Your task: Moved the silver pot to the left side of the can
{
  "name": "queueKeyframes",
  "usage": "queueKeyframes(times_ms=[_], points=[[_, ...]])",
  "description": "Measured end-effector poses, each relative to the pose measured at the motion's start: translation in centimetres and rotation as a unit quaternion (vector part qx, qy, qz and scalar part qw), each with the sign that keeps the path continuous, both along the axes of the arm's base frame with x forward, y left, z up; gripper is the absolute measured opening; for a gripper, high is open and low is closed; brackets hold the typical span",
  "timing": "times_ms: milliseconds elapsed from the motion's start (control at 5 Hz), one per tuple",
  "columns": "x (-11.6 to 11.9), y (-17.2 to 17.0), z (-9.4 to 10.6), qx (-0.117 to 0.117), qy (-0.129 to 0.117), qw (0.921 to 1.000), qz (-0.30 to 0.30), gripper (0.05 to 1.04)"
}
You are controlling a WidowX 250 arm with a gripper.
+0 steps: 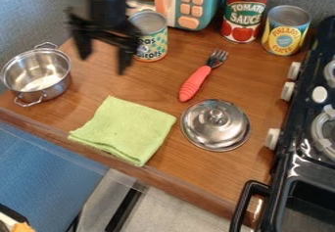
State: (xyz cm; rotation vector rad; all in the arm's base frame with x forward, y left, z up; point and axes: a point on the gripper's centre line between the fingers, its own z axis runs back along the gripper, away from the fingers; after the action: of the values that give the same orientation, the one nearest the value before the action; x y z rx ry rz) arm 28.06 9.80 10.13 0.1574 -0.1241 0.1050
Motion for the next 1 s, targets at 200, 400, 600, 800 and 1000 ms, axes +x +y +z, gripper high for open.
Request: queueKeyframes(times_ms=[200, 400, 600, 800, 1000], points=[[-1.8, 4.7, -2.1, -0.015, -0.002, 0.9995, 0.028, 1.001], [-2.3, 6.4, -3.9, -0.017, 0.004, 0.9993, 0.031, 1.001], [-1.9, 7.6, -5.3, -0.020, 0.014, 0.9989, 0.040, 0.952], [-1.2, 7.6, -6.3, -0.028, 0.010, 0.9988, 0.040, 0.758], [-0.6, 7.3, -6.0, -0.024, 0.012, 0.9991, 0.033, 0.457]])
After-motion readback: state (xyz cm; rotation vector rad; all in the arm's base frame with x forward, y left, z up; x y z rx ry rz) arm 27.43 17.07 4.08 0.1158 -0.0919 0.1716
